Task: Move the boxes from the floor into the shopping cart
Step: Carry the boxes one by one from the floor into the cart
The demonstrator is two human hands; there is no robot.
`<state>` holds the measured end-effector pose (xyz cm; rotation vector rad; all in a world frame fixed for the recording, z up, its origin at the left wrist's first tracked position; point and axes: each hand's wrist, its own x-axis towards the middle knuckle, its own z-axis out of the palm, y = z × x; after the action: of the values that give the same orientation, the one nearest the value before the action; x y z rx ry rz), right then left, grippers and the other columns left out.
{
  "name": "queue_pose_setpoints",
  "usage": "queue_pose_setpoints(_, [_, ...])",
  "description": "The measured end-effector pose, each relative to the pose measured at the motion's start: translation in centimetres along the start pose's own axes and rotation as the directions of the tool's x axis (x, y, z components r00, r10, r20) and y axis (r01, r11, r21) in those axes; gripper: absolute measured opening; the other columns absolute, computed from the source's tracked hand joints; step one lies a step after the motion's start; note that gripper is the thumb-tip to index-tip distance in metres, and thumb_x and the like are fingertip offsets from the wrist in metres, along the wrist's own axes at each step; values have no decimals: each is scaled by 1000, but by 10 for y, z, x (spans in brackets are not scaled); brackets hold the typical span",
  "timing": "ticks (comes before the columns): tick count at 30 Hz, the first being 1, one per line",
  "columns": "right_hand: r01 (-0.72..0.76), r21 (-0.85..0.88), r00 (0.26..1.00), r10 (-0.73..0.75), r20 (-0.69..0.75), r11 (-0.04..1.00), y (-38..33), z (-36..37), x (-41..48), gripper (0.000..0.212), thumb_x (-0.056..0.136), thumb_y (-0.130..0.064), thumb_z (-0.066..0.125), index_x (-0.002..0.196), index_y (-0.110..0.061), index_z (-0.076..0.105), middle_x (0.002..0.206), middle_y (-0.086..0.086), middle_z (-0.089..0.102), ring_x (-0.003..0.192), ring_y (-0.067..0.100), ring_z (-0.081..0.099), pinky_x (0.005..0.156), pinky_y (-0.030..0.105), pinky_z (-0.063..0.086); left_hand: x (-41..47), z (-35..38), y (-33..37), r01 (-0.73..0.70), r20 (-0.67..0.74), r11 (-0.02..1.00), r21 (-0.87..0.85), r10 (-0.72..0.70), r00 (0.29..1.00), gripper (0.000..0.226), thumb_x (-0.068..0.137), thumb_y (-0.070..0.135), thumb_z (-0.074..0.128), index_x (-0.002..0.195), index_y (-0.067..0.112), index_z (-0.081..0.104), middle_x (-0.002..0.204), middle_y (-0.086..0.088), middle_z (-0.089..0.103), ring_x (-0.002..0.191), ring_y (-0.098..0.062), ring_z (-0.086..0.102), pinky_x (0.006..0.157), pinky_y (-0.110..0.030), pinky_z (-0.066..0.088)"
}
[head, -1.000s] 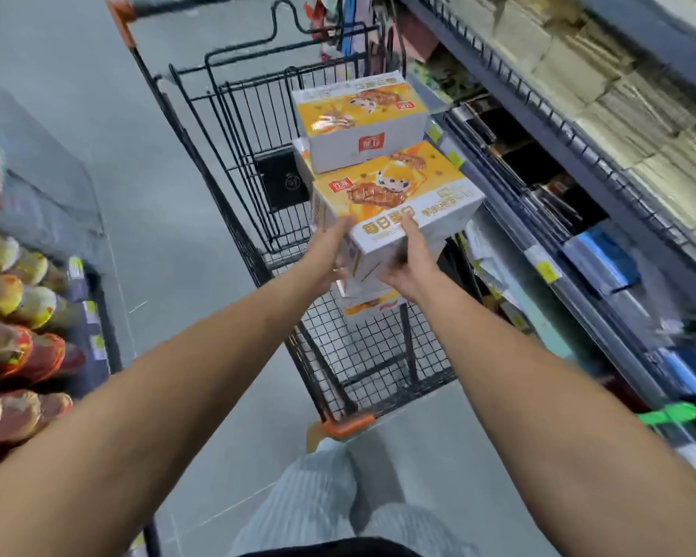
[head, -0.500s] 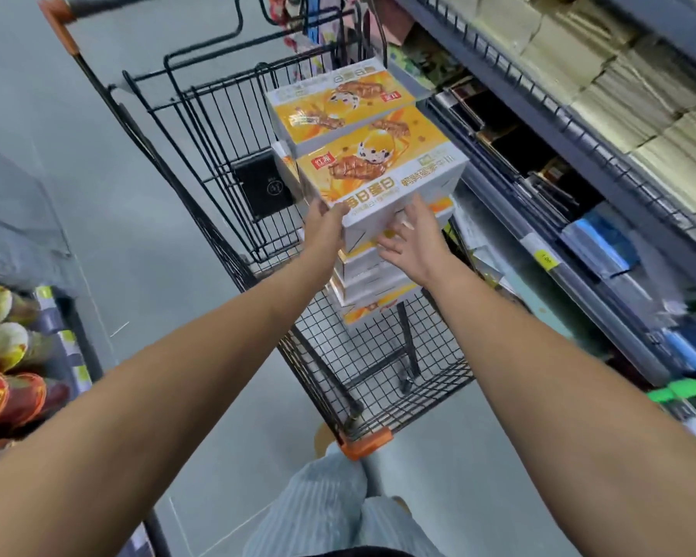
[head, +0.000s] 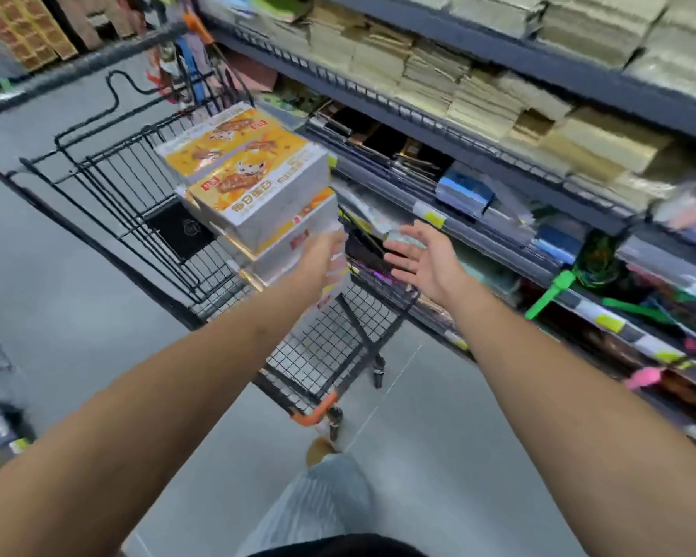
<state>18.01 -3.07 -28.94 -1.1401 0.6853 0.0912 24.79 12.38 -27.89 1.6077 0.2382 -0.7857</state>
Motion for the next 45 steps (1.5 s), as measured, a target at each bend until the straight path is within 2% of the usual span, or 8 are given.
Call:
queue_pose_setpoints(9, [59, 119, 971, -29, -239, 991, 64, -183, -184, 32, 101, -41, 36, 88, -19, 55, 90, 5, 64, 78, 19, 60, 73, 32, 45, -121, 171, -85, -61, 268, 959, 276, -16, 963, 36, 98, 25, 44, 131, 12, 52, 127, -2, 57, 105, -18, 54, 93, -34, 38])
queue_pose_setpoints(12, [97, 139, 939, -44, -340, 986, 90, -244, -261, 32, 101, -41, 37, 88, -19, 56, 89, 5, 65, 76, 18, 61, 69, 30, 44, -171, 235, -119, -95, 366, 936, 339, -38, 930, 18, 97, 25, 45, 104, 19, 60, 103, 6, 62, 88, -13, 57, 86, -31, 36])
queue_pose_setpoints(14, [125, 159, 920, -54, -388, 979, 108, -277, -304, 31, 100, -42, 38, 90, -20, 57, 91, 3, 66, 80, 17, 62, 72, 31, 43, -202, 276, -140, -127, 451, 919, 374, -61, 890, 14, 96, 25, 46, 85, 23, 55, 108, 0, 62, 91, -16, 56, 86, -31, 35])
queue_pose_setpoints(20, [204, 245, 828, -33, -560, 948, 156, -365, -415, 29, 100, -42, 39, 91, -22, 58, 89, 0, 66, 83, 17, 61, 76, 31, 43, -293, 393, -201, -280, 640, 811, 514, -145, 755, 10, 94, 26, 48, 87, 25, 54, 107, 3, 59, 94, -16, 57, 78, -28, 38])
queue_pose_setpoints(28, [385, 368, 597, 76, -799, 846, 225, -471, -538, 26, 99, -39, 41, 87, -22, 58, 89, -1, 66, 79, 14, 60, 72, 28, 42, -399, 537, -290, -495, 785, 628, 600, -341, 517, 14, 90, 28, 51, 101, 22, 58, 110, 5, 67, 82, -10, 60, 68, -26, 37])
queue_pose_setpoints(32, [463, 416, 494, 162, -854, 783, 258, -531, -598, 25, 99, -37, 43, 85, -20, 56, 87, 1, 66, 78, 16, 61, 72, 29, 42, -453, 613, -336, -568, 802, 567, 597, -432, 412, 10, 93, 29, 49, 89, 24, 56, 106, 7, 64, 78, -5, 58, 65, -24, 35])
queue_pose_setpoints(37, [518, 437, 331, 299, -895, 735, 289, -605, -670, 23, 99, -34, 45, 84, -19, 55, 87, 2, 65, 75, 16, 61, 67, 28, 45, -517, 703, -394, -658, 766, 472, 587, -586, 263, 10, 94, 28, 47, 86, 25, 53, 106, 8, 62, 79, -4, 58, 82, -29, 38])
queue_pose_setpoints(45, [661, 414, 122, 455, -882, 626, 344, -671, -769, 20, 97, -33, 47, 84, -21, 57, 85, 0, 67, 73, 14, 63, 64, 26, 45, -612, 806, -476, -758, 678, 399, 516, -731, 76, 10, 95, 29, 47, 91, 25, 56, 112, 7, 61, 95, -10, 58, 82, -28, 39])
